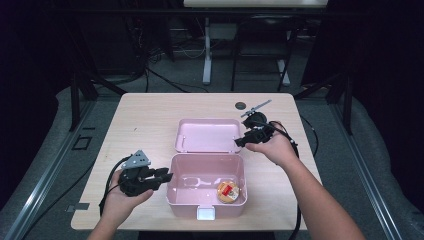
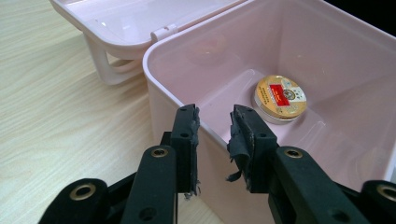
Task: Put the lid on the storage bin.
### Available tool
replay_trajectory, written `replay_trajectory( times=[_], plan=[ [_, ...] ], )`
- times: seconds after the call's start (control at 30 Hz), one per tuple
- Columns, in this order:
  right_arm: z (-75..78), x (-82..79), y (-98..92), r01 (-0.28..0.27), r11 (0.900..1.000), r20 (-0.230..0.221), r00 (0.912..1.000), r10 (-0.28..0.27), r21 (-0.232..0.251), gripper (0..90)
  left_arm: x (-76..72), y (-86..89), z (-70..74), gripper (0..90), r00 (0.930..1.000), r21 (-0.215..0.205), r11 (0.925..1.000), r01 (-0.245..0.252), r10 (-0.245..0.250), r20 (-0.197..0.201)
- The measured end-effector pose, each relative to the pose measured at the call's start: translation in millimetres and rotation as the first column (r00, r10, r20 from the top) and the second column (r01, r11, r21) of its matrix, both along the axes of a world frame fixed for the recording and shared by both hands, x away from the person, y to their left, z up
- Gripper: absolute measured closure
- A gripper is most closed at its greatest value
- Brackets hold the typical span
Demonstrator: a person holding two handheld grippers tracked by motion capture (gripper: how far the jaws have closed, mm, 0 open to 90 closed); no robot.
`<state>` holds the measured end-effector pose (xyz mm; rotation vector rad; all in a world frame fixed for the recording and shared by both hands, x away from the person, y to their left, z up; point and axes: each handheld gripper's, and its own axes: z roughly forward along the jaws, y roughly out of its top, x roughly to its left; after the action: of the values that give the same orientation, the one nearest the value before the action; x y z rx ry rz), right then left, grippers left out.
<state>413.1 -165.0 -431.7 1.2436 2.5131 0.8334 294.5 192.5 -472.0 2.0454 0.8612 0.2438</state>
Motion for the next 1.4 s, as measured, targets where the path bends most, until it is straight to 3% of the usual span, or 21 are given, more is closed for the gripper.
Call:
replay_trajectory(
  times=[0.5,0.8,1.03,1.13,1.4],
  plan=[
    [-5.6,11.5,-0.9,0.108,0.992,0.042,0.9930,-0.110,0.062,48.3,0.5,-0.2,-1.8,71.1,0.9996,-0.012,0.9999,0.012,-0.013,-0.027],
    [-12.6,21.8,2.9,0.151,0.986,0.033,0.9876,-0.154,0.074,48.2,-2.1,-0.2,-1.4,71.5,0.9994,-0.013,0.9998,0.016,-0.016,-0.029],
    [-22.9,32.7,6.9,0.217,0.972,0.018,0.9754,-0.220,0.095,50.4,-6.7,0.1,0.0,72.8,0.9992,-0.008,0.9997,0.021,-0.022,-0.034],
    [-27.5,36.9,8.6,0.239,0.969,0.024,0.9702,-0.241,0.062,53.4,-8.0,0.4,-0.1,73.8,0.9994,-0.009,0.9997,0.023,-0.023,-0.027],
    [-33.0,46.8,6.9,0.322,0.942,-0.005,0.9465,-0.323,0.094,62.4,-9.2,0.9,-1.6,74.5,0.9996,-0.021,0.9996,0.018,-0.019,-0.019]
  ],
)
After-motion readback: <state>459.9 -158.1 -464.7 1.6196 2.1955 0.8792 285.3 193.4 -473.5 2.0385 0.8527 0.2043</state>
